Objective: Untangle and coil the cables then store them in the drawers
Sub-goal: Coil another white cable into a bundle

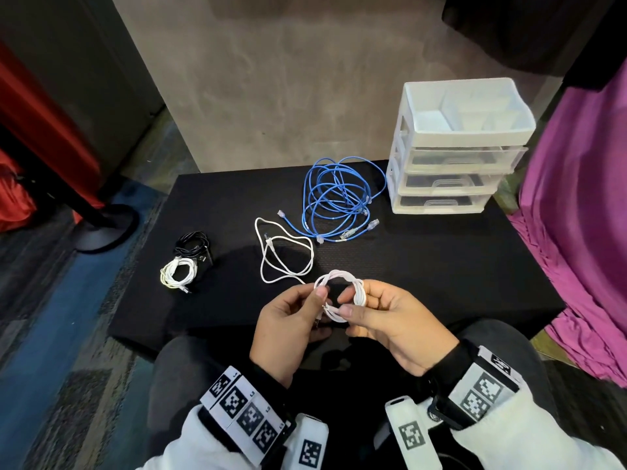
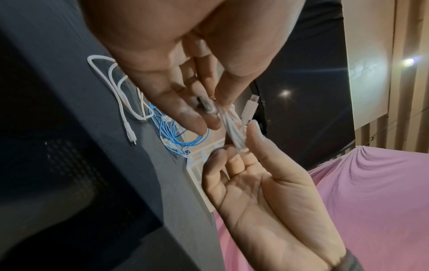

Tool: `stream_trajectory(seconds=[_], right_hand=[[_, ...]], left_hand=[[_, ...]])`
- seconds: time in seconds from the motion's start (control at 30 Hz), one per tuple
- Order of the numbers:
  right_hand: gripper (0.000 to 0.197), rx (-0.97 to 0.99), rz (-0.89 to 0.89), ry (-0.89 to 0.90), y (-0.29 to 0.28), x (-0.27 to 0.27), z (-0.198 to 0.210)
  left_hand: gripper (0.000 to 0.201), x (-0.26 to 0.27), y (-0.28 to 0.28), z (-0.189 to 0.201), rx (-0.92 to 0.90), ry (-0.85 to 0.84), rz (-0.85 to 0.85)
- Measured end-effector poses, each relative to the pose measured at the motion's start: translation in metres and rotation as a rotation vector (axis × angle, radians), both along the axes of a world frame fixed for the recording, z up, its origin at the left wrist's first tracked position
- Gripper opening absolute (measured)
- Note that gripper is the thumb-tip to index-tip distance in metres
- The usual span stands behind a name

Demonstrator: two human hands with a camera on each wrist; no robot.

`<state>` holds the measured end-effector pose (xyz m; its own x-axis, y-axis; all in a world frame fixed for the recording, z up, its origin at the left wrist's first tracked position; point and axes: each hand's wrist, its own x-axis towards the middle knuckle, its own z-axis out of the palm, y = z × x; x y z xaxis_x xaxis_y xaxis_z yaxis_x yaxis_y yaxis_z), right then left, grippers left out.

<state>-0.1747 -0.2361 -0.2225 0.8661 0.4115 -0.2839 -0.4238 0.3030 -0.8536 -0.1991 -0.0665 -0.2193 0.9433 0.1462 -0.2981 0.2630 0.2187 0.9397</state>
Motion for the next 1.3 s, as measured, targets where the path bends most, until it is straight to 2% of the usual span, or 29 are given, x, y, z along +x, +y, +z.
stream_trajectory(seconds=[0.07, 0.13, 0.27, 0.6, 0.77, 0.83, 1.3], right_hand=[[0.009, -0.005, 0.051, 0.034, 0.0, -0.002, 0.0], [0.01, 0.005, 0.073, 0.069, -0.001, -0.003, 0.0], [0.02, 0.021, 0.007, 0.089, -0.002, -0.003, -0.004], [0.01, -0.043, -0.007, 0.083, -0.003, -0.004, -0.01], [0.009, -0.04, -0.016, 0.08, -0.005, -0.003, -0.008], [0.015, -0.033, -0.033, 0.079, -0.006, -0.003, -0.008], [0.019, -0.085, -0.137, 0.101, 0.003, -0.005, -0.009]], left_hand=[[0.013, 0.001, 0.0, 0.001, 0.009, -0.013, -0.006], [0.013, 0.002, 0.001, 0.001, 0.026, -0.022, -0.026], [0.015, 0.003, 0.004, 0.002, -0.009, -0.007, -0.066], [0.023, 0.003, 0.009, 0.002, -0.135, -0.007, -0.138], [0.023, 0.001, 0.013, 0.003, -0.129, -0.024, -0.221], [0.022, 0.001, 0.012, 0.004, -0.119, -0.014, -0.241], [0.012, -0.001, 0.0, 0.007, -0.031, -0.046, -0.197]])
